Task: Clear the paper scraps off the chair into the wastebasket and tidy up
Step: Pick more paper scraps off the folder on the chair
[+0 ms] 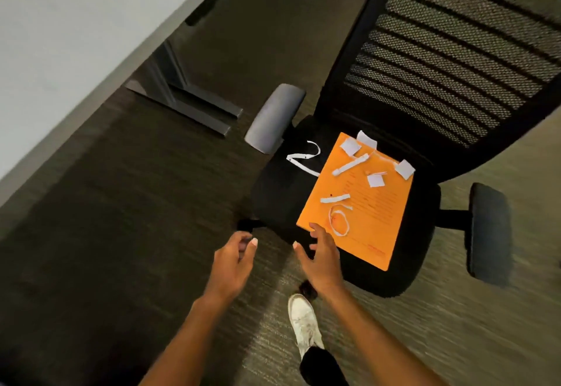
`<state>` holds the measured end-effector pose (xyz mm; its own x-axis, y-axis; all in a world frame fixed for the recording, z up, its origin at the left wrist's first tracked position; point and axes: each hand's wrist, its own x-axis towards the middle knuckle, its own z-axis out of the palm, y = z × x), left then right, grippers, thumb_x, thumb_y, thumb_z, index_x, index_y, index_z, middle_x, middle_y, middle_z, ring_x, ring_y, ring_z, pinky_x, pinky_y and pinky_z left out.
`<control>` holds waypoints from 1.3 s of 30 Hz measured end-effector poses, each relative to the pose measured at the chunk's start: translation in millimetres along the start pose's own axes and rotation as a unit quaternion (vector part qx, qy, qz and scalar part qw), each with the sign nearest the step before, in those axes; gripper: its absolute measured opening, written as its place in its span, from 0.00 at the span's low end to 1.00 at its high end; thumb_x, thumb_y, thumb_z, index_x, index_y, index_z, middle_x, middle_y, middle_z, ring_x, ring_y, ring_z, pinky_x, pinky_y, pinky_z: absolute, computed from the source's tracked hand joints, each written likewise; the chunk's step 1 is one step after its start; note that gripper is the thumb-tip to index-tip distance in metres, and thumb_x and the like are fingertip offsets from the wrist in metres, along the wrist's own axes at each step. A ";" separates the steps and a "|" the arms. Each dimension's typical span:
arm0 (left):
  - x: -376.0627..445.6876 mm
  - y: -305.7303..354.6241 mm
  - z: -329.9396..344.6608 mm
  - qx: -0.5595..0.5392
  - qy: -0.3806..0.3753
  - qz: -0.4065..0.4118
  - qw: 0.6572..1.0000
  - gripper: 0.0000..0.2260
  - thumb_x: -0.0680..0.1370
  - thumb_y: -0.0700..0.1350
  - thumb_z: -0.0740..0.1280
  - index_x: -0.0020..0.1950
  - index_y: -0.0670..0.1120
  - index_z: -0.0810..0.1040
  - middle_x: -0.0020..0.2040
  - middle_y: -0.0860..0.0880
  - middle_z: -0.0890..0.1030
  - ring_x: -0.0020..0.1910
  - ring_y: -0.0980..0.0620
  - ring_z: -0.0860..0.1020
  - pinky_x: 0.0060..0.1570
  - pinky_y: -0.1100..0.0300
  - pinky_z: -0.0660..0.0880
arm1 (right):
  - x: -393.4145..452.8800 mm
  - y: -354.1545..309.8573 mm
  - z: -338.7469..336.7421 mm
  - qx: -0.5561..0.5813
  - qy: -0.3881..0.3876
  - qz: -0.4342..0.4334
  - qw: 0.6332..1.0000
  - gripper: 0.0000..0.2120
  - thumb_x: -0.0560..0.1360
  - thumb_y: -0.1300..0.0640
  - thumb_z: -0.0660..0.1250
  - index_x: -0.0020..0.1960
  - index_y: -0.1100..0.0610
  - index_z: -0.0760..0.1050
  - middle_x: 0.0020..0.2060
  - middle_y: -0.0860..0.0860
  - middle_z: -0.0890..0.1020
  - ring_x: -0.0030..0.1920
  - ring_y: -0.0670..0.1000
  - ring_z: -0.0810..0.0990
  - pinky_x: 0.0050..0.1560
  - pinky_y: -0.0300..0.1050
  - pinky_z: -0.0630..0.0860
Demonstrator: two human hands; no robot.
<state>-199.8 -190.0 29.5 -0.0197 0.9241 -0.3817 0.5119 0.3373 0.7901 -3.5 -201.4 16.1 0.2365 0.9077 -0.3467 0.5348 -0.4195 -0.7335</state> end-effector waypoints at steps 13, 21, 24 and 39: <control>81.6 55.9 113.0 0.087 -0.120 0.070 0.986 0.10 0.80 0.49 0.64 0.56 0.45 0.77 0.41 0.52 0.82 0.37 0.64 0.80 0.36 0.71 0.74 | 68.3 92.1 -70.1 -0.045 0.028 0.114 0.992 0.33 0.72 0.52 0.72 0.72 0.50 0.61 0.65 0.52 0.69 0.65 0.54 0.72 0.63 0.53 0.73; 122.8 73.9 154.4 0.147 -0.146 0.080 0.975 0.09 0.79 0.48 0.66 0.57 0.47 0.77 0.48 0.49 0.81 0.47 0.51 0.80 0.42 0.58 0.78 | 102.7 104.7 -56.0 -0.109 0.020 0.096 0.989 0.33 0.69 0.49 0.75 0.69 0.42 0.62 0.64 0.49 0.68 0.64 0.53 0.69 0.58 0.47 0.75; 136.9 82.0 166.8 0.179 -0.147 0.086 0.969 0.09 0.77 0.45 0.68 0.57 0.47 0.77 0.51 0.49 0.81 0.49 0.50 0.80 0.46 0.51 0.80 | 107.7 106.1 -48.6 -0.139 0.013 0.072 0.988 0.31 0.69 0.48 0.75 0.67 0.41 0.64 0.62 0.49 0.68 0.62 0.53 0.69 0.57 0.47 0.75; 174.1 97.9 229.1 0.307 -0.174 0.156 0.922 0.18 0.75 0.42 0.71 0.64 0.49 0.74 0.61 0.47 0.77 0.61 0.46 0.75 0.56 0.50 0.79 | 105.8 143.6 -60.9 -0.096 0.039 0.040 0.994 0.16 0.75 0.65 0.64 0.58 0.50 0.73 0.52 0.48 0.76 0.54 0.49 0.75 0.54 0.44 0.75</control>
<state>43.6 -37.2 -69.5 0.4336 0.8087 -0.3975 0.8381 -0.1999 0.5076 147.7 -164.9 -90.3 0.3426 0.8726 -0.3481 0.6542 -0.4875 -0.5782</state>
